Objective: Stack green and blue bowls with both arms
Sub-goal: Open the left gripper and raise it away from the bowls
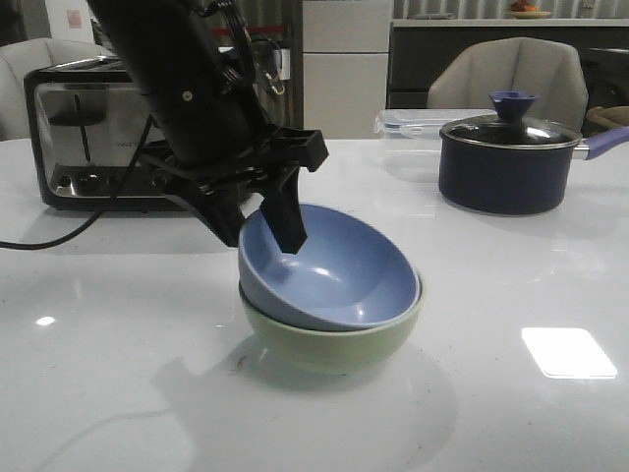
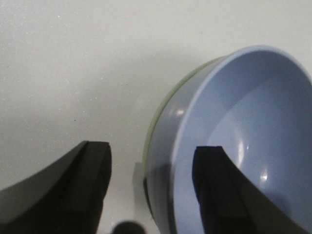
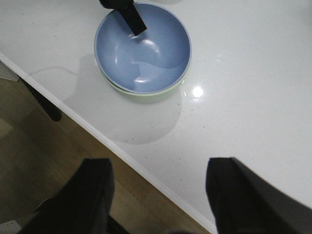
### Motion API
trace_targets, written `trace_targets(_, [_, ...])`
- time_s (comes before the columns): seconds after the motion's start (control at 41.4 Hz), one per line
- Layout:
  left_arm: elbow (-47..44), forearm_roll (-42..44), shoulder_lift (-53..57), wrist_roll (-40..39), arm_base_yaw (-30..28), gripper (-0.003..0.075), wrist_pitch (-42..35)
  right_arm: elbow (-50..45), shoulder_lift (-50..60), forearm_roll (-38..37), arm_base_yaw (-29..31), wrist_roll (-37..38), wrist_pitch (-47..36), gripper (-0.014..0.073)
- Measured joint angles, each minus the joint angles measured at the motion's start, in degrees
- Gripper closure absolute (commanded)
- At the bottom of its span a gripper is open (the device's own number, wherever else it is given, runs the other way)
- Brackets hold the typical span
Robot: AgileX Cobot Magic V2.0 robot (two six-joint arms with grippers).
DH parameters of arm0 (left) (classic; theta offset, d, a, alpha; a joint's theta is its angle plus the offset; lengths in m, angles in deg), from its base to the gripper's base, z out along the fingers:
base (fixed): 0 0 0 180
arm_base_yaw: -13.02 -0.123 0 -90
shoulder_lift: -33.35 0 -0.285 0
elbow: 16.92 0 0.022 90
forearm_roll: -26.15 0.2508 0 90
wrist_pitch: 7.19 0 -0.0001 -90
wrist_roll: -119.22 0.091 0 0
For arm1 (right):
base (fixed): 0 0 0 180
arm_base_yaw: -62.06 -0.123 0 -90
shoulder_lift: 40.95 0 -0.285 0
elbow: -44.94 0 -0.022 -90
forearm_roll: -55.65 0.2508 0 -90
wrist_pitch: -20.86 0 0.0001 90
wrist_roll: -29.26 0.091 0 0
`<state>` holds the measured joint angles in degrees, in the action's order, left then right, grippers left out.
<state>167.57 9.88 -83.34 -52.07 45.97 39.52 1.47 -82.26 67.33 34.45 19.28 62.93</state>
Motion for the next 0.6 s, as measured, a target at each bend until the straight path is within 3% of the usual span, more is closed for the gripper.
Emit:
trace_targets(0.314, [0.24, 3.91, 8.48, 0.00, 0.00, 0.0265, 1.97, 0.00, 0.00, 0.00, 0.00, 0.00, 0.00, 0.0076])
trace_targets(0.603, [-9.85, 7.16, 26.68, 0.00, 0.00, 0.0265, 1.33, 0.00, 0.00, 0.00, 0.00, 0.00, 0.00, 0.0076])
